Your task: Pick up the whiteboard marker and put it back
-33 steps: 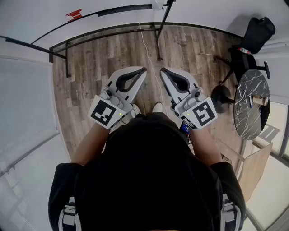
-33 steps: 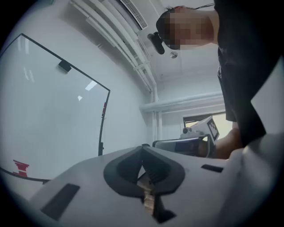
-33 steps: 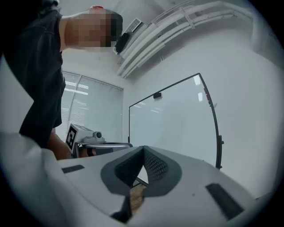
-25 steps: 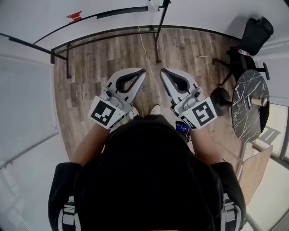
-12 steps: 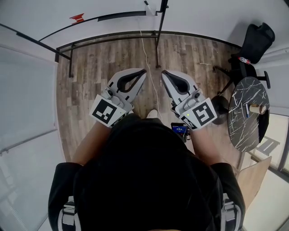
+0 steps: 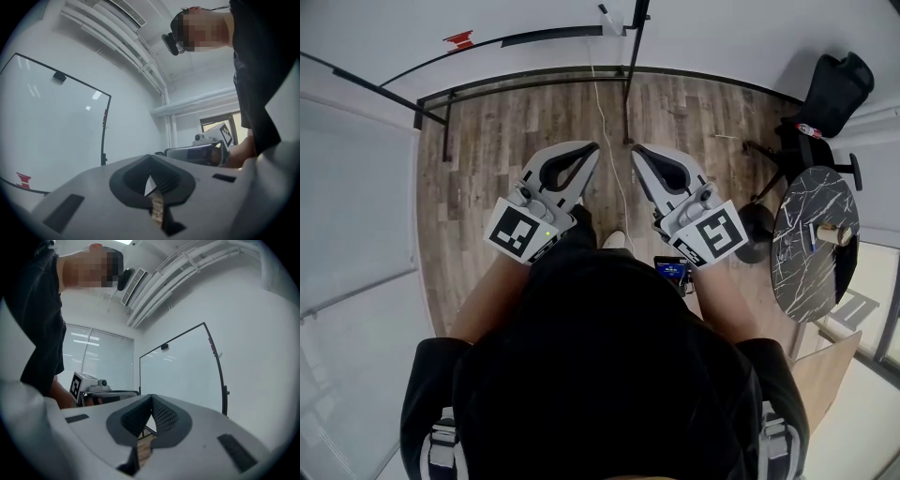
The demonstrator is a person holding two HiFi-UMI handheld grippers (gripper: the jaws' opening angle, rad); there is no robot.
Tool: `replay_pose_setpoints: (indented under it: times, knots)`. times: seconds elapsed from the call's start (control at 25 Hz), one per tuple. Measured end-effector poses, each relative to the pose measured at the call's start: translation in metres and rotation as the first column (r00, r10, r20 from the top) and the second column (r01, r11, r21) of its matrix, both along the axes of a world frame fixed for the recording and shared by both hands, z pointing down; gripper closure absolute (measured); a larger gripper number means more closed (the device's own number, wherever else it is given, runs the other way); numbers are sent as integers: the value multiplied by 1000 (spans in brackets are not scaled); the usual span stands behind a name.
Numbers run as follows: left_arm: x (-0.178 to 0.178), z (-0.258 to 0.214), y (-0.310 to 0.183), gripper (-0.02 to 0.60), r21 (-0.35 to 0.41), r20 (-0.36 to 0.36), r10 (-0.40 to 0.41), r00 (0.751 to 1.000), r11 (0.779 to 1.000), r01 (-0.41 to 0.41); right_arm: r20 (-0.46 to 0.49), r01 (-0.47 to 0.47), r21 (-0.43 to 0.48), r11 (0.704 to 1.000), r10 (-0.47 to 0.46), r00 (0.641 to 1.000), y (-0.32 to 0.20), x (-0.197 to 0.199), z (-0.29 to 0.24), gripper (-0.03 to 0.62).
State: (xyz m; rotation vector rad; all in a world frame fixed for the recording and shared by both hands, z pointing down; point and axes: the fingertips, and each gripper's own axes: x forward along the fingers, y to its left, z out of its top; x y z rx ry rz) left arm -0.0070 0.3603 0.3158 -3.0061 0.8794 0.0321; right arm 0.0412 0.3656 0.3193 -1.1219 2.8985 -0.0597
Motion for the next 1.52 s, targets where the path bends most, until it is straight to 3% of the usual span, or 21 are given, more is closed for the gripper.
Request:
replay_pose_setpoints:
  times: [0.92, 1.52]
  knots:
    - [-37, 10, -173, 578, -24, -5, 87, 996, 996, -87, -25, -53, -16, 998, 52, 998, -171, -47, 9, 600]
    - [-76, 19, -233, 578, -35, -25, 176, 984, 984, -177, -35, -112, -42, 993, 110, 993, -226, -94, 21, 599]
